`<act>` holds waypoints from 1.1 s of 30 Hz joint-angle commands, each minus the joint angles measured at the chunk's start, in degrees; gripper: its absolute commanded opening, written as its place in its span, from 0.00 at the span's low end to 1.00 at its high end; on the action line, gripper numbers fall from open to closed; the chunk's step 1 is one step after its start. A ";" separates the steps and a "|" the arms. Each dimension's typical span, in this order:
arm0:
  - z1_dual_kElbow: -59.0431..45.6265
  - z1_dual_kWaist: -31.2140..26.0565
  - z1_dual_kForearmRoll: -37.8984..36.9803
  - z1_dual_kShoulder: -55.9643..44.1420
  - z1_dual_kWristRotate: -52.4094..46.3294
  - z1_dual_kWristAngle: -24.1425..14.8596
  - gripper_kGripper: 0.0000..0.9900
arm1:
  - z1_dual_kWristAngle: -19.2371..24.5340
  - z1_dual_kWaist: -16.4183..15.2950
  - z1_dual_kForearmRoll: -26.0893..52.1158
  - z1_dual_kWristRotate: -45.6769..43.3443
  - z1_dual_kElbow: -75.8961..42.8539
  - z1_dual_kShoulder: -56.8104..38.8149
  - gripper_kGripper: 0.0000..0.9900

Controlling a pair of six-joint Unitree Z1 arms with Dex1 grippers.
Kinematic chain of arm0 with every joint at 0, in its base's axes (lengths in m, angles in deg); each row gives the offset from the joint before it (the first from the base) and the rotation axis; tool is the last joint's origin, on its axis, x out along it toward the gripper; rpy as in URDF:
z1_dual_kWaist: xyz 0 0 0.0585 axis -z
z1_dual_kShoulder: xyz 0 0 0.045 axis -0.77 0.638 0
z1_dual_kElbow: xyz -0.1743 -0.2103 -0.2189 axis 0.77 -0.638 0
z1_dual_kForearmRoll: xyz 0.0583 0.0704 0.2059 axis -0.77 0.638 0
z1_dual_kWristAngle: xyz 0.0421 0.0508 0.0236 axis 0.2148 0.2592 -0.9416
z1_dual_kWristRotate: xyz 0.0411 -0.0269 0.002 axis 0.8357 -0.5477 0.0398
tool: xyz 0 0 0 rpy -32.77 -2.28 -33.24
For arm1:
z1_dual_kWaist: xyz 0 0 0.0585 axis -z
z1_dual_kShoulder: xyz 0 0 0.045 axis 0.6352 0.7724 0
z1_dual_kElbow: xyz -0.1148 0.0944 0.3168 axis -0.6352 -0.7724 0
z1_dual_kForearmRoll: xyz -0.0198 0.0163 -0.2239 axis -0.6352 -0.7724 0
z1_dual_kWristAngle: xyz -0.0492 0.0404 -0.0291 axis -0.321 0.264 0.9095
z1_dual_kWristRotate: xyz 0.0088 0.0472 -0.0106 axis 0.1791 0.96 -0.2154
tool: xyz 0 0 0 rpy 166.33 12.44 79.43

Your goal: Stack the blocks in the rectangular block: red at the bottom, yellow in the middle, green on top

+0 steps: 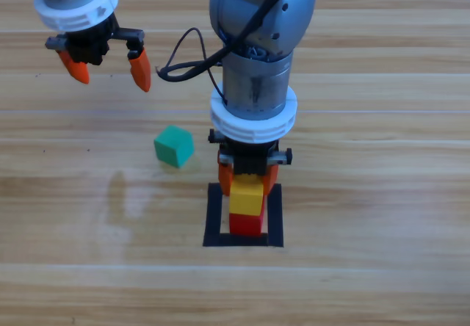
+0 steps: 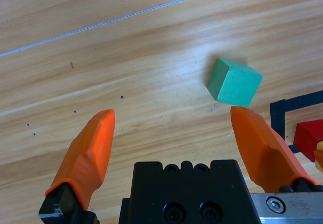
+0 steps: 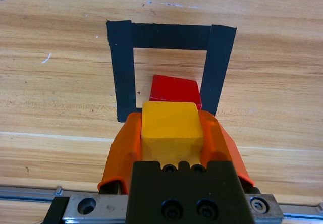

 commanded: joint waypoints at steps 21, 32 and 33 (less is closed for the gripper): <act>0.20 -0.52 -1.06 2.26 -2.56 0.27 0.98 | 6.00 -1.58 1.01 -8.44 2.53 -18.21 1.00; 2.22 5.10 -0.62 5.87 -2.38 -1.58 0.99 | 6.70 2.90 1.63 -33.57 -5.47 -24.98 1.00; 2.31 6.33 -0.62 6.48 -2.47 -1.93 0.99 | 6.70 3.78 2.24 -34.28 -7.58 -25.16 1.00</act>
